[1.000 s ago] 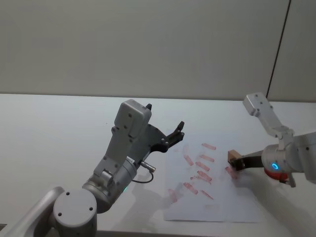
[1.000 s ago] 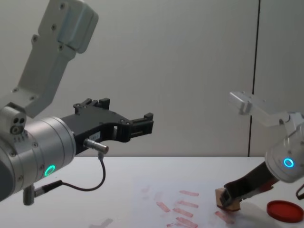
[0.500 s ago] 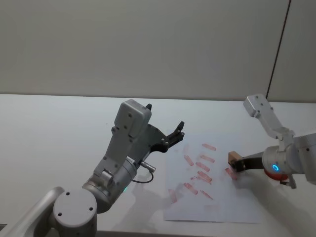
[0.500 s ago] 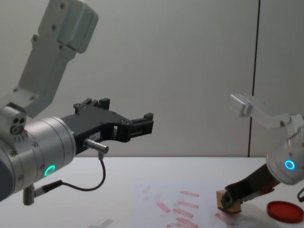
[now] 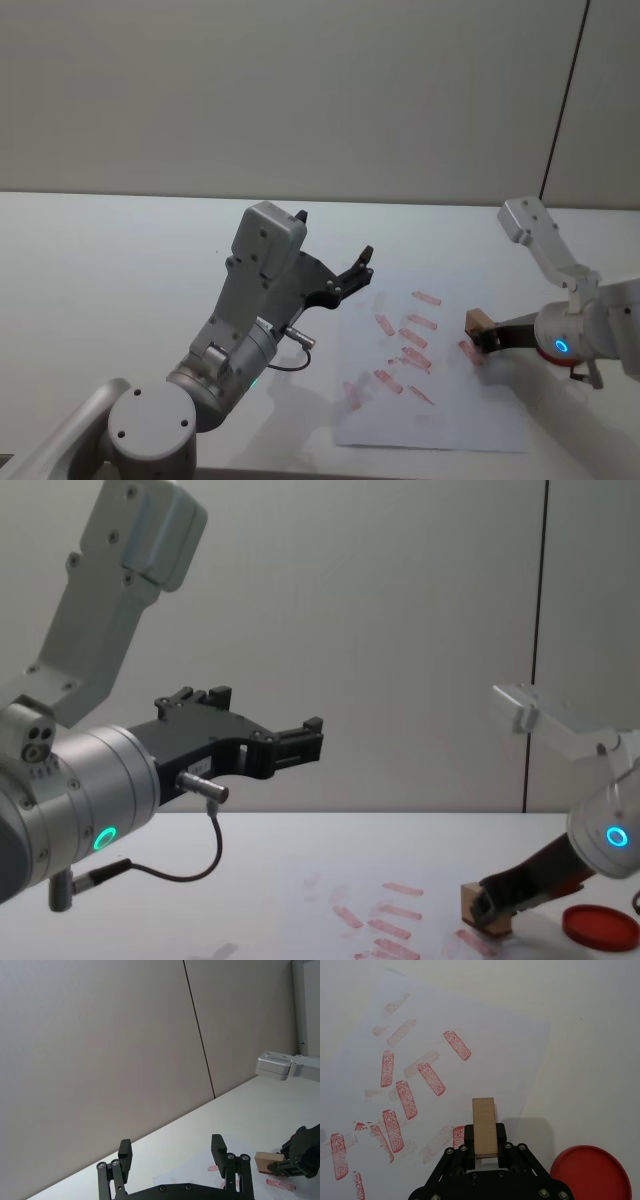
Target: Use the one hand to pick up the stamp and affix it onto the A4 paper.
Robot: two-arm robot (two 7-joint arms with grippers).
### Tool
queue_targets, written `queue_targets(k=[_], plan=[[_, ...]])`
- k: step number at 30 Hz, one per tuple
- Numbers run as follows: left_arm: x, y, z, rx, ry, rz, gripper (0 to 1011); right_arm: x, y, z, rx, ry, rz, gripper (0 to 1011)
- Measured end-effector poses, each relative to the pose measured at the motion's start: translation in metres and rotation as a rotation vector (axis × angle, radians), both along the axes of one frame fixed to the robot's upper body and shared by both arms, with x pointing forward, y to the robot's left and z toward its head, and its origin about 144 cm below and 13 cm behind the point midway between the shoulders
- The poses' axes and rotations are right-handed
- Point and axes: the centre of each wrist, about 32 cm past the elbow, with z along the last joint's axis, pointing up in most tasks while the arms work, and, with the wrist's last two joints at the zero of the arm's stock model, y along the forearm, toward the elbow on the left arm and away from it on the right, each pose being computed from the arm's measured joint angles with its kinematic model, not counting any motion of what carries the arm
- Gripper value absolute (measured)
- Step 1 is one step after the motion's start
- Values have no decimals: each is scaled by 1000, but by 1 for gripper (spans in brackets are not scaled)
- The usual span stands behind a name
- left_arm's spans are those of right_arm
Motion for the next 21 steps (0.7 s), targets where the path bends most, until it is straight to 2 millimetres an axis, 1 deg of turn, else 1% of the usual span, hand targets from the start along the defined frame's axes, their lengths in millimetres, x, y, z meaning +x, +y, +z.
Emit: queue_targets(k=[21], plan=[[0,0,0,0,0,0,1002,-11,-3,-15,9,-9,-14,217]])
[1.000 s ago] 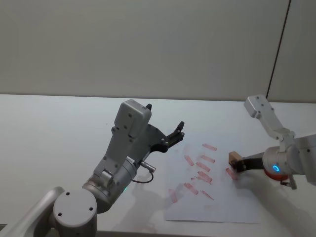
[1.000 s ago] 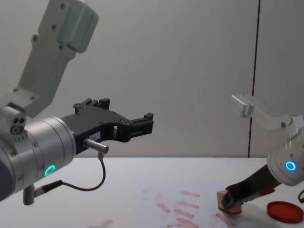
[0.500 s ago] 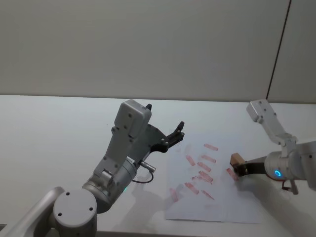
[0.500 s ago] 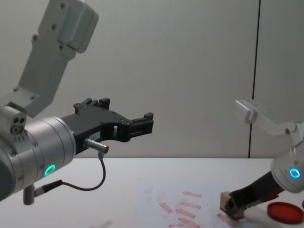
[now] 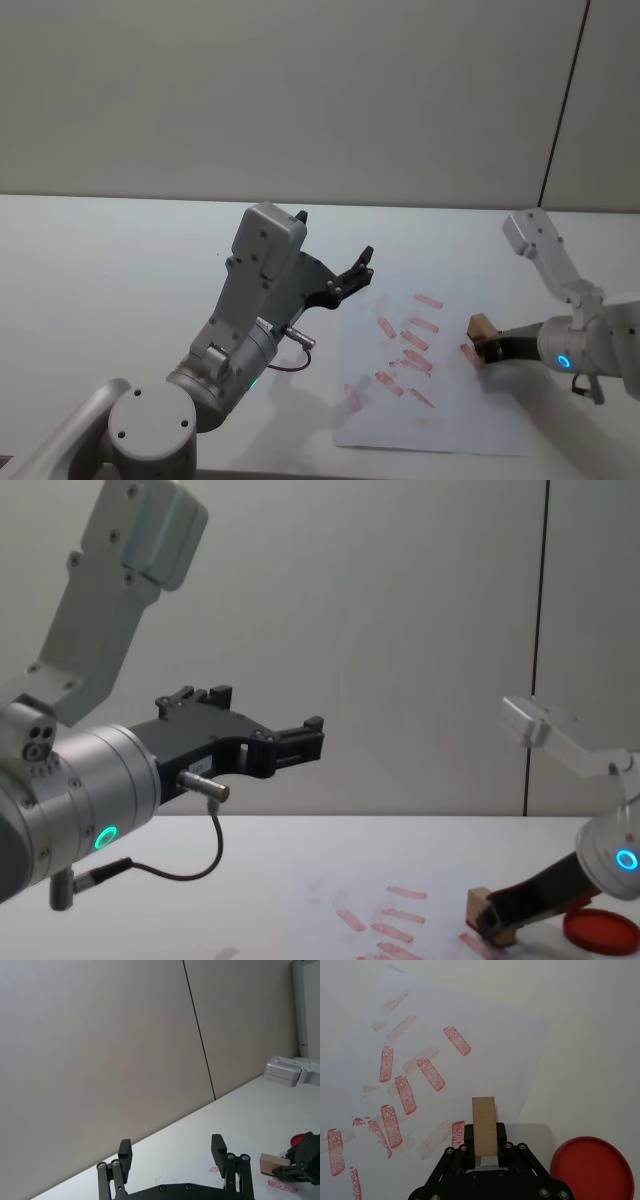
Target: Use the one hand to pick up the stamp and affix it onto the A4 paper.
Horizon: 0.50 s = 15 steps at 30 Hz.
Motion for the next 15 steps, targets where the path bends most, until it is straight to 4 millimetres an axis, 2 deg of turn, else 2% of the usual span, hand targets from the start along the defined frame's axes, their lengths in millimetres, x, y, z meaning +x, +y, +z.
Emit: queue_targets(k=[15], plan=[[0,0,0,0,0,0,1002,-8,-2,-2,37,-26,-21,217]])
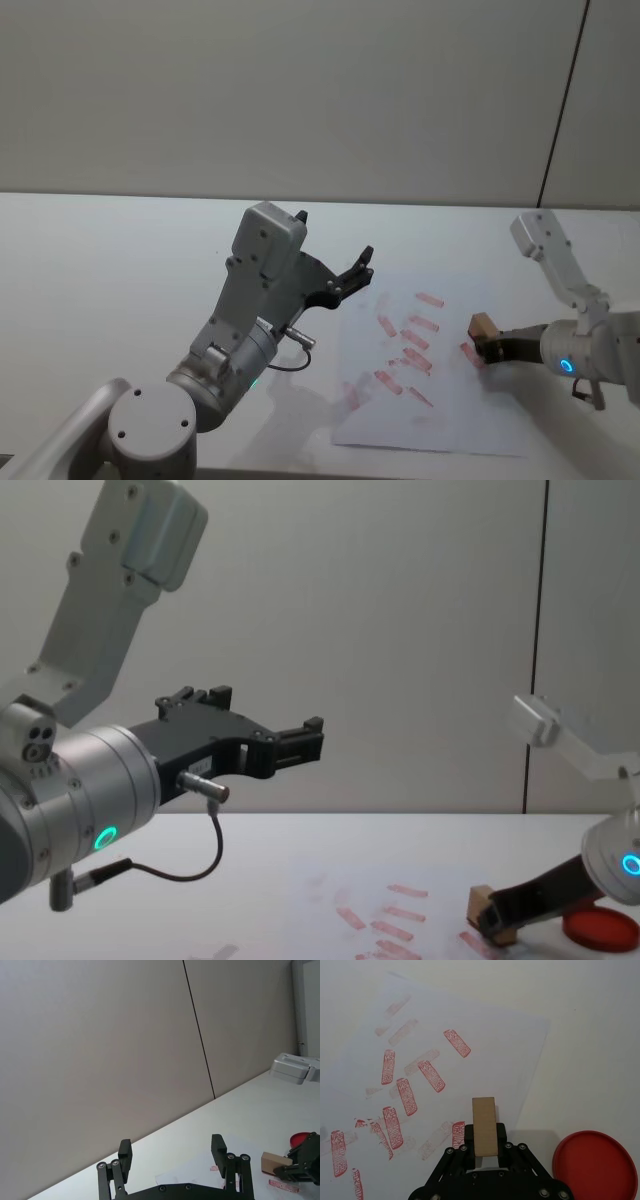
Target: Use the one hand to pick up the stamp and affix it onto the A4 paper.
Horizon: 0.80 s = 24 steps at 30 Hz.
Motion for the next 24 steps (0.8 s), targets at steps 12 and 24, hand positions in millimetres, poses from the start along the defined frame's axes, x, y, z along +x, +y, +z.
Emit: queue_targets(k=[12,24], plan=[[0,0,0,0,0,0,1002,-6,-2,15,56,-89,-2,217],[0,0,0,0,0,0,1002,-16,-10,36,108,-223,-11,217]])
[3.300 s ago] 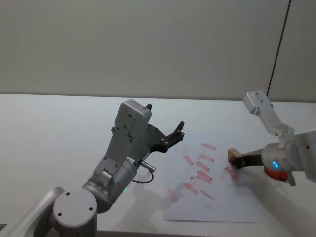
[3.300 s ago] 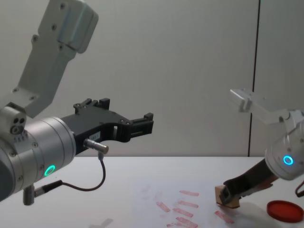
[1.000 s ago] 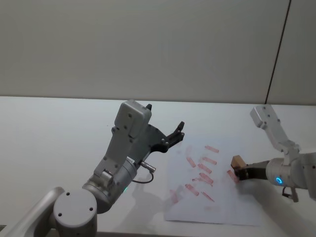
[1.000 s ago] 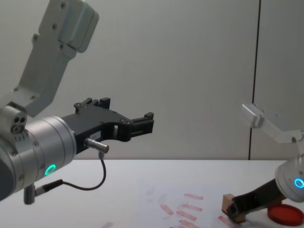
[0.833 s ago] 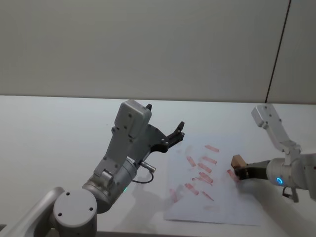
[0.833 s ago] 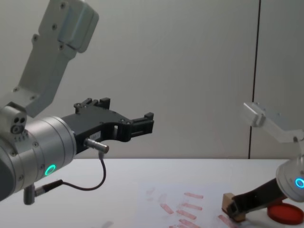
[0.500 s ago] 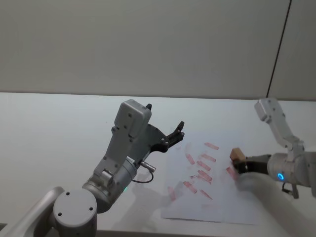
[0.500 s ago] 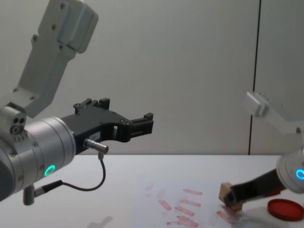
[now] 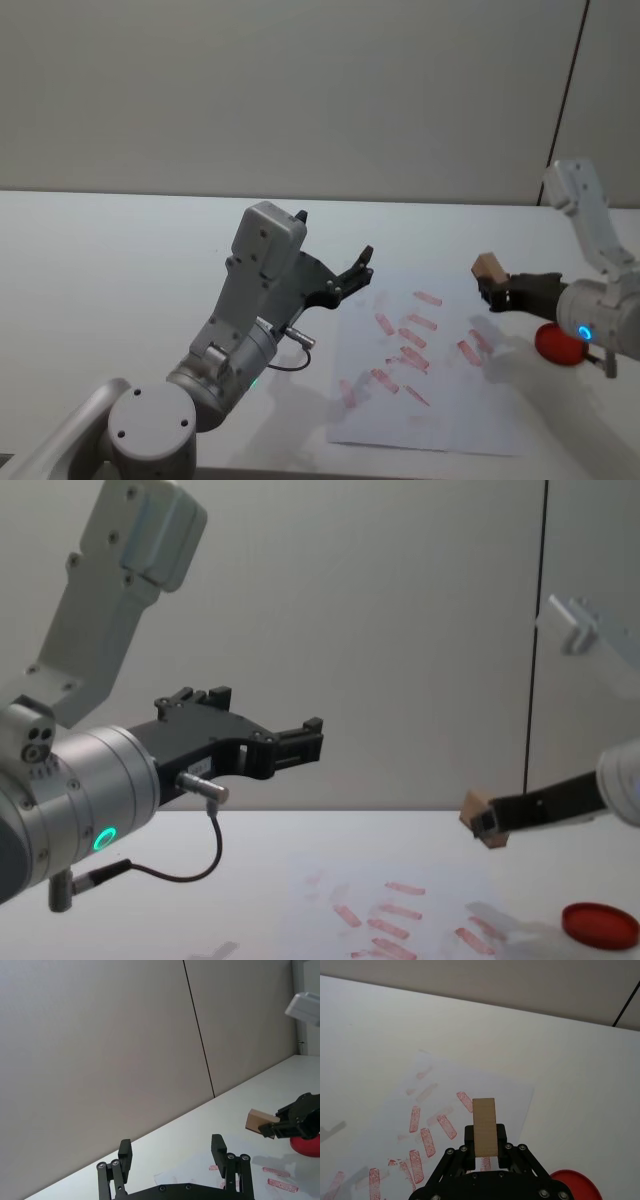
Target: Use the one hand to pick up the stamp and affix it onto the A4 paper.
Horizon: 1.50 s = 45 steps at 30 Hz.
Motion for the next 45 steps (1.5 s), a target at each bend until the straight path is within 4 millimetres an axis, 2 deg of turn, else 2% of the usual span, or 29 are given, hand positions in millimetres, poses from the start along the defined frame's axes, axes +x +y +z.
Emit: queue_targets(k=[15,33,45], plan=[[0,0,0,0,0,0,1002,-10,-19,12,14,-18,-42,217],[0,0,0,0,0,0,1002,-22,-46,4,-7,59,-130,217],[0,0,0,0,0,0,1002,-17,-55,2,-26,101,-166,217]])
